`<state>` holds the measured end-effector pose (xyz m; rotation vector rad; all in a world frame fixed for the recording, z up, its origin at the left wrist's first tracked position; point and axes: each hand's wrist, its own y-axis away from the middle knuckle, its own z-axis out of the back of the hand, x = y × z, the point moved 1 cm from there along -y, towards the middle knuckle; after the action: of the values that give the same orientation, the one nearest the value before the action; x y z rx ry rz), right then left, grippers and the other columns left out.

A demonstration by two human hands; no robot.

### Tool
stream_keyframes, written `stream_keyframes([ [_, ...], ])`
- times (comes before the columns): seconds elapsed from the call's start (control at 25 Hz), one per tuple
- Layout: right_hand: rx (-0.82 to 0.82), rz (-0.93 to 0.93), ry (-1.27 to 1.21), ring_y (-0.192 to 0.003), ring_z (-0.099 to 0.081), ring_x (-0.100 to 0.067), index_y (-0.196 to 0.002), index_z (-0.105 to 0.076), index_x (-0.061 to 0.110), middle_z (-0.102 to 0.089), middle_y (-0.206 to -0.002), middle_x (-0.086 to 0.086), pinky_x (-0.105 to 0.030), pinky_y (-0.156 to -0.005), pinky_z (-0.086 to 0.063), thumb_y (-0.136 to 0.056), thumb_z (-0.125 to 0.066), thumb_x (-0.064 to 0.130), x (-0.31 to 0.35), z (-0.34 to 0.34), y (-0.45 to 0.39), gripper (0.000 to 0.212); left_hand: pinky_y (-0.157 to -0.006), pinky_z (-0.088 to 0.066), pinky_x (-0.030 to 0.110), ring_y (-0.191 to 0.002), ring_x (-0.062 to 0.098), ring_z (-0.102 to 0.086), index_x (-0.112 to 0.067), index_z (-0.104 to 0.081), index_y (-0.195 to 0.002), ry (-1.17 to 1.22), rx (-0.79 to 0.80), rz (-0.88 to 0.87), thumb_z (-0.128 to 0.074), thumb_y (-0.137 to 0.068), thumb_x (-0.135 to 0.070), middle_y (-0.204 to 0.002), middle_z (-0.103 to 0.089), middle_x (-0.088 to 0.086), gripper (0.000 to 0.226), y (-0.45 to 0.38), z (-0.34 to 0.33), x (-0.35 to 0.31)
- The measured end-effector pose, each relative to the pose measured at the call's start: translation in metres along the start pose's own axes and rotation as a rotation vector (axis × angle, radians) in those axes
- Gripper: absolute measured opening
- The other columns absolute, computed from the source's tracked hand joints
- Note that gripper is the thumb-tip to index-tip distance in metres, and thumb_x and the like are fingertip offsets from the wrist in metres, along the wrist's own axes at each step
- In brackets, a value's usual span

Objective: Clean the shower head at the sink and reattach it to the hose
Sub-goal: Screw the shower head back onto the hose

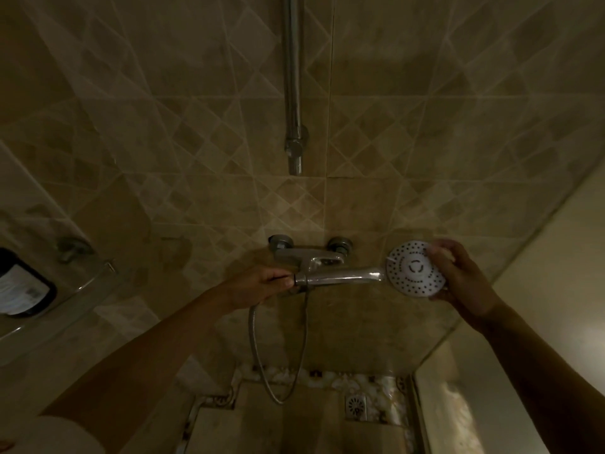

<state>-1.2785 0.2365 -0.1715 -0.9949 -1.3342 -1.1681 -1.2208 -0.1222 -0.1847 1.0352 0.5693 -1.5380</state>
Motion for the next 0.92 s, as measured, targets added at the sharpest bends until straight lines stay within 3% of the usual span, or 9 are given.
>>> stream_keyframes([
  [0.16,0.163,-0.016,-0.060,-0.074,-0.063,-0.027,-0.119,-0.066,0.032,-0.065,-0.122,-0.015,-0.031,-0.050,-0.049,-0.075,-0.070,0.060,0.003,0.004,-0.004,0.052,-0.057,-0.033,0.022,-0.064,0.012,-0.042,-0.023,-0.065,-0.115,-0.014,0.016,0.012,-0.051,-0.097,-0.022,-0.073,-0.049,0.002,0.023,0.001,0.000,-0.002],
  [0.28,0.353,-0.179,-0.360,-0.078,-0.069,-0.031,-0.117,-0.071,0.018,-0.061,-0.126,-0.020,-0.031,-0.047,-0.053,-0.053,-0.083,0.033,0.001,0.021,-0.005,0.066,-0.057,-0.035,0.020,-0.061,0.001,-0.044,-0.024,-0.065,-0.113,-0.014,-0.005,0.024,-0.052,-0.097,-0.021,-0.067,-0.052,-0.012,0.021,0.003,0.003,0.001],
  [0.4,0.423,-0.204,-0.412,-0.085,-0.070,-0.032,-0.133,-0.058,0.008,-0.058,-0.136,-0.019,-0.028,-0.054,-0.057,-0.074,-0.068,0.007,-0.002,0.033,-0.001,0.060,-0.057,-0.037,0.014,-0.055,-0.007,-0.044,-0.021,-0.064,-0.114,-0.032,0.017,0.028,-0.051,-0.097,-0.018,-0.058,-0.054,-0.023,0.022,0.003,0.001,0.000],
  [0.48,0.360,-0.173,-0.407,-0.086,-0.072,-0.029,-0.134,-0.057,0.008,-0.060,-0.135,-0.016,-0.026,-0.060,-0.059,-0.085,-0.057,-0.003,-0.003,0.032,0.000,0.050,-0.057,-0.037,0.011,-0.053,-0.011,-0.046,-0.015,-0.061,-0.120,-0.032,0.021,0.022,-0.049,-0.098,-0.014,-0.056,-0.056,-0.027,0.025,0.004,-0.002,-0.005],
  [0.52,0.325,-0.172,-0.405,-0.085,-0.073,-0.027,-0.129,-0.061,0.011,-0.065,-0.128,-0.015,-0.026,-0.062,-0.059,-0.082,-0.068,0.005,-0.005,0.030,0.000,0.048,-0.057,-0.037,0.008,-0.053,-0.013,-0.048,-0.016,-0.058,-0.121,-0.030,0.026,0.014,-0.048,-0.098,-0.012,-0.057,-0.057,-0.029,0.026,0.004,-0.003,-0.007],
  [0.6,0.255,-0.144,-0.276,-0.081,-0.073,-0.023,-0.115,-0.070,0.015,-0.072,-0.107,-0.012,-0.025,-0.061,-0.057,-0.057,-0.093,0.039,-0.003,0.024,0.002,0.067,-0.056,-0.036,0.007,-0.053,-0.012,-0.049,-0.020,-0.057,-0.121,-0.032,0.032,0.000,-0.047,-0.098,-0.012,-0.056,-0.057,-0.029,0.026,0.005,-0.004,-0.009],
  [0.68,0.155,-0.117,-0.078,-0.074,-0.070,-0.016,-0.106,-0.074,0.020,-0.071,-0.091,-0.006,-0.023,-0.057,-0.050,-0.046,-0.088,0.064,0.000,0.018,0.003,0.075,-0.058,-0.037,0.010,-0.055,-0.009,-0.048,-0.020,-0.061,-0.119,-0.020,0.037,0.001,-0.048,-0.098,-0.015,-0.060,-0.058,-0.025,0.025,0.005,-0.002,-0.008],
  [0.8,-0.036,-0.089,0.083,-0.078,-0.066,-0.017,-0.092,-0.074,0.026,-0.072,-0.087,0.000,-0.031,-0.065,-0.048,-0.071,-0.069,0.065,0.004,0.009,0.001,0.044,-0.070,-0.040,0.022,-0.075,0.005,-0.053,-0.022,-0.065,-0.118,0.016,0.032,0.000,-0.050,-0.098,-0.021,-0.086,-0.063,-0.004,0.025,0.004,-0.002,-0.008],
  [0.92,-0.090,-0.145,0.068,-0.090,-0.065,-0.022,-0.102,-0.070,0.024,-0.070,-0.100,-0.006,-0.039,-0.076,-0.054,-0.093,-0.056,0.047,0.004,0.003,-0.001,0.028,-0.086,-0.046,0.020,-0.096,0.001,-0.060,-0.019,-0.062,-0.120,0.062,0.027,-0.024,-0.050,-0.097,-0.015,-0.106,-0.069,0.001,0.026,0.001,-0.002,-0.011],
])
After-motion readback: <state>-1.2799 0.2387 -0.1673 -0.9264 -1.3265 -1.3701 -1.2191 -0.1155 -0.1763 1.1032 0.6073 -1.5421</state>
